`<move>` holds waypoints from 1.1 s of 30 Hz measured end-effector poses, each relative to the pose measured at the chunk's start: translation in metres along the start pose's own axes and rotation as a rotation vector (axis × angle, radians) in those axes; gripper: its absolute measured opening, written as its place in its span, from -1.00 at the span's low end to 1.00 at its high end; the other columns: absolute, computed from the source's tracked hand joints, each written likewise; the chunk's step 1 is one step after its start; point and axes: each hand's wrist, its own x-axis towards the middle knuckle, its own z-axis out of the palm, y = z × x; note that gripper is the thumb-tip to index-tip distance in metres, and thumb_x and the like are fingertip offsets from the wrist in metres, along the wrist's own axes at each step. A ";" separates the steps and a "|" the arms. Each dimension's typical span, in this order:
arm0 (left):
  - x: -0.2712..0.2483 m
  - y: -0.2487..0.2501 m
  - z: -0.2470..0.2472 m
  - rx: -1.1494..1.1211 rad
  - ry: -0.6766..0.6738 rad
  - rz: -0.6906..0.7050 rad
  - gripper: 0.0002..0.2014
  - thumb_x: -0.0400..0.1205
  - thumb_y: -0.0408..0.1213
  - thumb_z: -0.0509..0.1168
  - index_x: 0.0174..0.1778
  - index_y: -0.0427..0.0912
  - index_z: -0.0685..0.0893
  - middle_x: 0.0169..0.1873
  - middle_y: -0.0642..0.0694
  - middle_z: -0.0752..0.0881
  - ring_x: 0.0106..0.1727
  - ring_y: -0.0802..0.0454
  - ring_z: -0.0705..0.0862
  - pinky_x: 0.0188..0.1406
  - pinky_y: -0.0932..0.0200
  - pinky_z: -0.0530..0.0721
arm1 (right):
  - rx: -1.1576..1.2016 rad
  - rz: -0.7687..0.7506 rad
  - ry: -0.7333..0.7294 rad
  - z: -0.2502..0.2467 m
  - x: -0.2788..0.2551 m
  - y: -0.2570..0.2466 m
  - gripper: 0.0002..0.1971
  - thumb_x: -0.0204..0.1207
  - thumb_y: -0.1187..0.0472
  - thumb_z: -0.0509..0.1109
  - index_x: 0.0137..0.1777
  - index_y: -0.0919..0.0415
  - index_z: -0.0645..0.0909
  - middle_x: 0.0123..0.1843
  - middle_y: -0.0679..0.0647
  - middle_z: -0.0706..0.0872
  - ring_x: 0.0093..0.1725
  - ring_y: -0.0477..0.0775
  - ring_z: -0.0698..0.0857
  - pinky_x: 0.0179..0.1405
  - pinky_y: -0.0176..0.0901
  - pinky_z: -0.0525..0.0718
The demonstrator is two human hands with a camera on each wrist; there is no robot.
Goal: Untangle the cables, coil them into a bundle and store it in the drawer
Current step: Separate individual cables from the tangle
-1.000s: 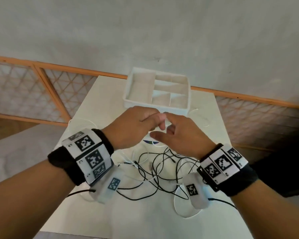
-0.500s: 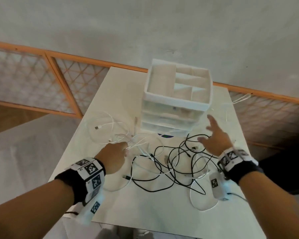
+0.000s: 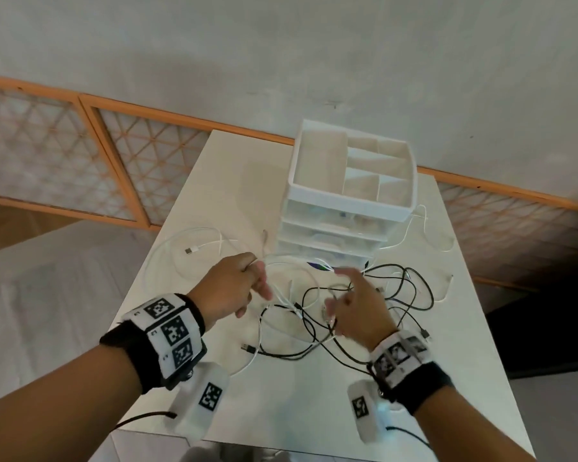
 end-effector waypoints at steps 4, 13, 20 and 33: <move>0.000 0.018 0.025 -0.053 -0.114 0.120 -0.77 0.81 -0.24 0.09 -0.14 -0.22 0.50 -0.08 -0.05 0.87 -0.61 0.03 0.32 -0.67 0.21 0.42 | 0.490 -0.264 0.036 -0.041 -0.027 -0.080 -0.83 0.58 0.54 0.34 0.05 0.34 0.69 -0.25 0.28 0.73 -0.52 0.17 0.71 -0.55 -0.14 0.68; 0.012 -0.016 0.014 0.106 -0.041 0.006 -0.75 0.79 -0.35 0.04 -0.19 -0.20 0.50 -0.39 -0.10 0.54 -0.60 0.25 0.42 -0.57 0.35 0.36 | 0.855 -0.360 0.503 -0.131 -0.011 -0.092 -0.85 0.67 0.44 0.28 0.12 0.36 0.66 -0.28 0.11 0.75 -0.49 0.02 0.74 -0.45 -0.22 0.71; 0.007 0.056 0.007 0.025 0.019 0.165 -0.73 0.75 -0.40 0.05 -0.24 -0.23 0.56 -0.54 -0.09 0.53 -0.57 0.04 0.39 -0.64 0.25 0.36 | 0.052 -0.255 0.215 -0.090 -0.030 -0.080 -0.70 0.64 -0.07 0.26 0.30 -0.13 0.69 -0.23 -0.11 0.73 -0.44 -0.18 0.63 -0.35 -0.27 0.51; 0.005 0.025 0.022 0.194 -0.163 0.282 -0.70 0.83 -0.18 0.00 -0.07 -0.19 0.56 -0.33 -0.02 0.45 -0.37 0.27 0.41 -0.38 0.46 0.38 | -0.195 -0.280 0.431 -0.123 -0.006 -0.085 -0.40 0.66 -0.32 0.13 -0.40 0.16 0.41 -0.42 0.05 0.52 -0.33 0.18 0.55 -0.37 -0.07 0.37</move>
